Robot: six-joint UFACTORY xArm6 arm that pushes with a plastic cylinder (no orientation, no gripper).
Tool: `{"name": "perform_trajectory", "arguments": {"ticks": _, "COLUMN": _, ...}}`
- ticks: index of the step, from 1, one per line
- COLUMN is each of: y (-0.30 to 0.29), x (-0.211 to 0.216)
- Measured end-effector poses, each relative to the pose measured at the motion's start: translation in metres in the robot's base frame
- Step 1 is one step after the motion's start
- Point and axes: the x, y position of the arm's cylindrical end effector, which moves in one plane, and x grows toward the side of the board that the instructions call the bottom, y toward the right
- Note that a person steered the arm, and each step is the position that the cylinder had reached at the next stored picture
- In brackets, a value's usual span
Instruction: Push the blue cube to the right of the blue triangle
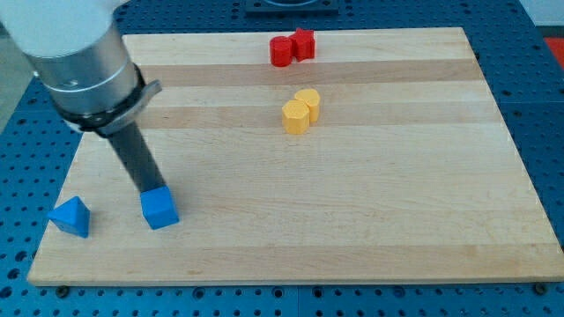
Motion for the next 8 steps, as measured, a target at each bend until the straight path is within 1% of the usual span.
{"name": "perform_trajectory", "arguments": {"ticks": 1, "y": 0.055, "x": 0.006}}
{"name": "perform_trajectory", "arguments": {"ticks": 2, "y": 0.067, "x": 0.028}}
{"name": "perform_trajectory", "arguments": {"ticks": 3, "y": 0.054, "x": 0.036}}
{"name": "perform_trajectory", "arguments": {"ticks": 5, "y": -0.009, "x": 0.033}}
{"name": "perform_trajectory", "arguments": {"ticks": 6, "y": -0.029, "x": 0.033}}
{"name": "perform_trajectory", "arguments": {"ticks": 7, "y": -0.027, "x": 0.03}}
{"name": "perform_trajectory", "arguments": {"ticks": 8, "y": -0.026, "x": 0.011}}
